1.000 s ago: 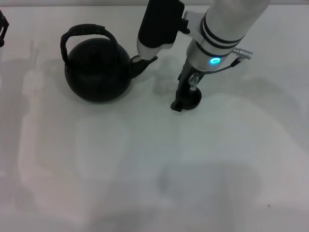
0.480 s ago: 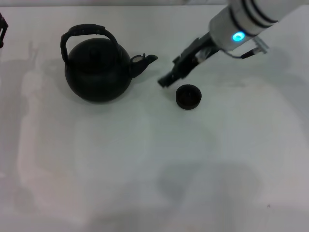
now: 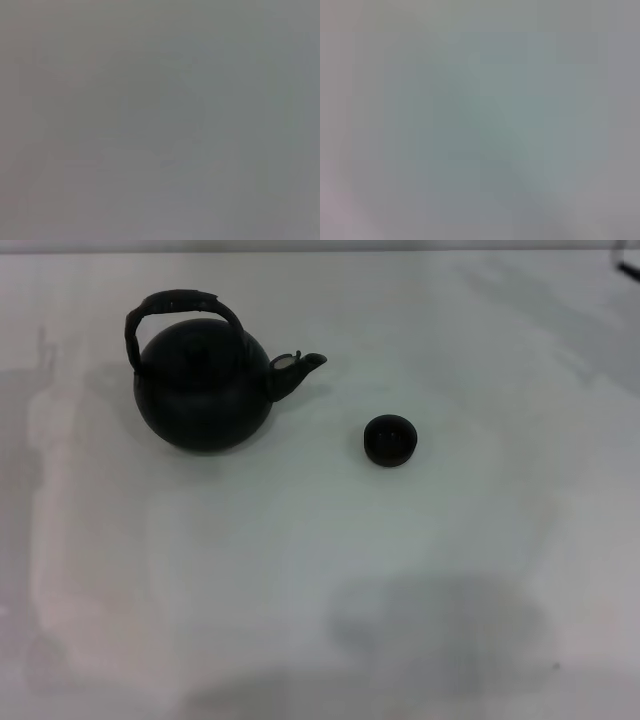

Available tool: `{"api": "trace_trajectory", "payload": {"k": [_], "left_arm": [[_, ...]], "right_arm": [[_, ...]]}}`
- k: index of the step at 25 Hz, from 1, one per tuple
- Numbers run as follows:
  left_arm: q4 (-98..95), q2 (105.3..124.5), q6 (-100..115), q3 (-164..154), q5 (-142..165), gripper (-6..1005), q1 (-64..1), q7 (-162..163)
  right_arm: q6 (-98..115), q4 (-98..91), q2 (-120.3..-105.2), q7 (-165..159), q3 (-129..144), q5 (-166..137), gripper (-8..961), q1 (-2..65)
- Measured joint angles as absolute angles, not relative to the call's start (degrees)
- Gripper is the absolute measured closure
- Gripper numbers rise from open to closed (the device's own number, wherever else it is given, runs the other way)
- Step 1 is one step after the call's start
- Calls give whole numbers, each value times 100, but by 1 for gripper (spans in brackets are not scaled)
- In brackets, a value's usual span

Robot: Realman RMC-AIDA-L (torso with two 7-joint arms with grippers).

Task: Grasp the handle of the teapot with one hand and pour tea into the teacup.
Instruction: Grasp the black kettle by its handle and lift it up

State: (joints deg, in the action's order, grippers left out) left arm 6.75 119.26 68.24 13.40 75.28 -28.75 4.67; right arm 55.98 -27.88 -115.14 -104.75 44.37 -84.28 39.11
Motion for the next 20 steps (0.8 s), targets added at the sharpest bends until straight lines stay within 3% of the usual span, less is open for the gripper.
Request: {"api": "trace_trajectory", "payload": {"k": [5,12,20], "left_arm": [[636,11915,6795,1325,7514,173,-2809,750],[627,11909,6997,903,7825,173,-2411,1150],[819,11931,7638,-970,7858,174,-1944,1359]], "right_arm": [[5559,-1926,-11598,-7203,3918,-5784,118,3592],[6180,-510,-11615,-1714,3906,-2622,118,3884],[5394,-660,-11556,-934,3878,-2463,118,4088]]}}
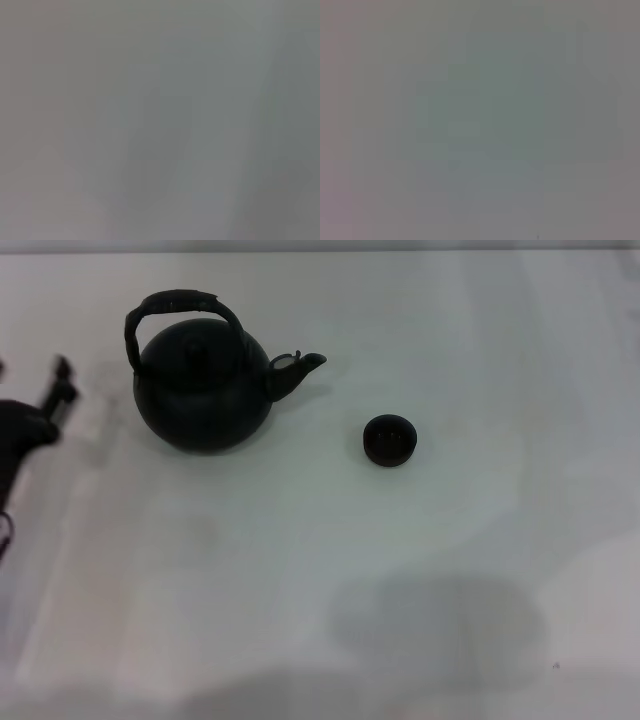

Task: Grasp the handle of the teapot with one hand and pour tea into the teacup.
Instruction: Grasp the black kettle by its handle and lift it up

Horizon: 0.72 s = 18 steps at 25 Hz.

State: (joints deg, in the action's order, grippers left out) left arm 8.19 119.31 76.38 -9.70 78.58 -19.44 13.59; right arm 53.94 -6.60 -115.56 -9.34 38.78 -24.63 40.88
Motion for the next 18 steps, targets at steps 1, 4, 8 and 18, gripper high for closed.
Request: {"api": "trace_trajectory", "payload": {"k": [1,4,8,18], "left_arm": [[866,11925,7720,-1212,7858,174,-1924,1414],[901,11920,7844,-1547,7861,174,-1906,1608],[902,11933,7886,-1674,7888,174,-1942,1699],[857,11923,7533,-1647,7859,174,-2423,1674]], "right_arm": [[5376,-699,-11552,-950,3877,-2453,118,4089],[5292,-774,-11539,-995,3874,-2322,118,4090],[5213,-811,-11536,-1040,3873,-2261,119,4092],[5233,-759,-11578,-1140,3928,-2299,119,4027]]}}
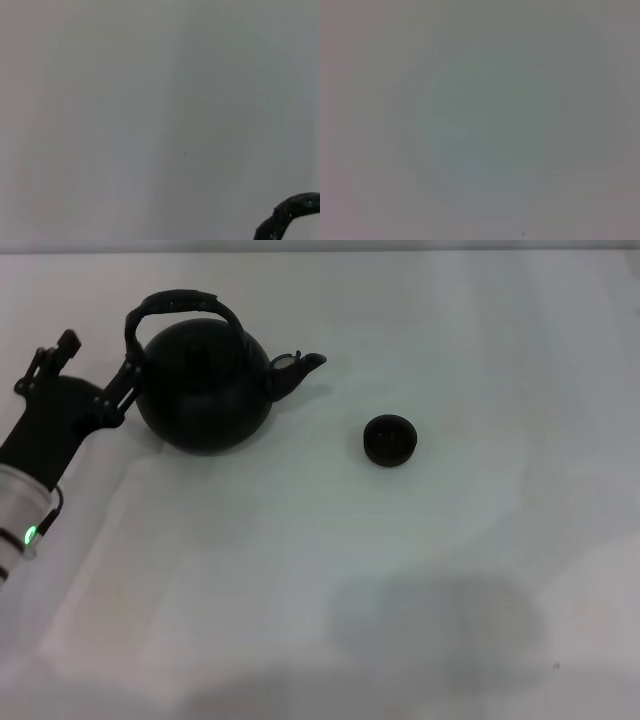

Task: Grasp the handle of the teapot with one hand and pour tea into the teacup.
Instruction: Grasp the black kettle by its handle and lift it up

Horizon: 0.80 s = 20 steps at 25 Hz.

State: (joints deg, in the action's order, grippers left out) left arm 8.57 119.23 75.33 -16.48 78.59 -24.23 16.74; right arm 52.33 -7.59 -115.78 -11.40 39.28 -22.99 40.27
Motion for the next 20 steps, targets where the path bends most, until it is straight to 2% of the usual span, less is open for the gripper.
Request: {"api": "trace_trajectory", "payload": {"k": [6,15,20], "left_arm": [[745,11920,7014,-1656,7885,174,-2823,1659],[677,11924,6652,-1634,7848,173,-2973,1476],[662,11926,6651,-1637,7873,266,-2947,1230]], "right_arm": [[5254,-736,-11603,-1174,3929,-2342,119,3986],[5256,-729,-11602,-1187,3929,-2329,119,4003],[5255,-729,-11602,-1188,3928,-2328,119,4012]]}}
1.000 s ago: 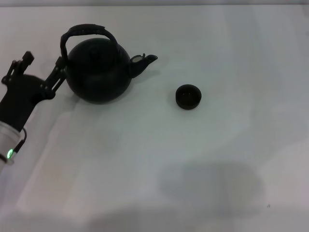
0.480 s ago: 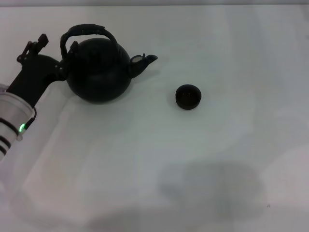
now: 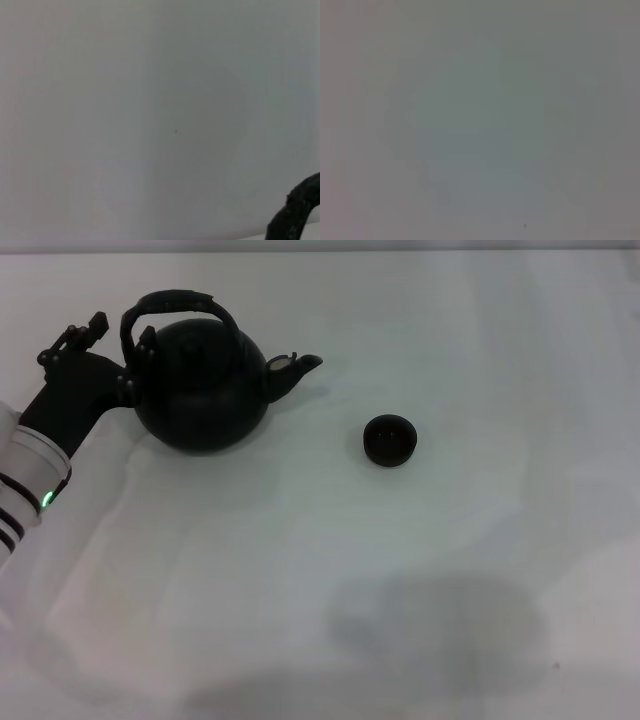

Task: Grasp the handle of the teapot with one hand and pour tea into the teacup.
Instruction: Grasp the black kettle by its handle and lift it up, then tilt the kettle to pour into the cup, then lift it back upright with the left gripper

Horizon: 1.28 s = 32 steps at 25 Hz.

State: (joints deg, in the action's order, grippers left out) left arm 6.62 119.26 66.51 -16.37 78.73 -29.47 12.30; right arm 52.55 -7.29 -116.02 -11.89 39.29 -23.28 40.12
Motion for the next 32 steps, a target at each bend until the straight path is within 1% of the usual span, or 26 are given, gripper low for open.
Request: {"api": "trace_trajectory", "payload": {"k": [2,5,21,27,32], "left_arm": [[656,11920,6691,-1641,7880,303,-2945,1236],[650,11924,6768,-1639,7884,530,-2937,1217],[563,11913,7020,-1635,7856,894,-2947,1315],[190,11901,7405,-1627,7828,893,-3065,1546],[-416,11862,7517,-1759,7975,894,-3444,2177]], "right_arm": [[5232,-729,-11597,-1190,3929,-2328,119,4015],[5221,-726,-11594,-1191,3928,-2323,120,4016],[5215,-606,-11593,-1196,3895,-2320,120,3981],[5215,-604,-11601,-1204,3900,-2320,120,3981],[5237,-597,-11605,-1210,3889,-2321,120,3982]]}}
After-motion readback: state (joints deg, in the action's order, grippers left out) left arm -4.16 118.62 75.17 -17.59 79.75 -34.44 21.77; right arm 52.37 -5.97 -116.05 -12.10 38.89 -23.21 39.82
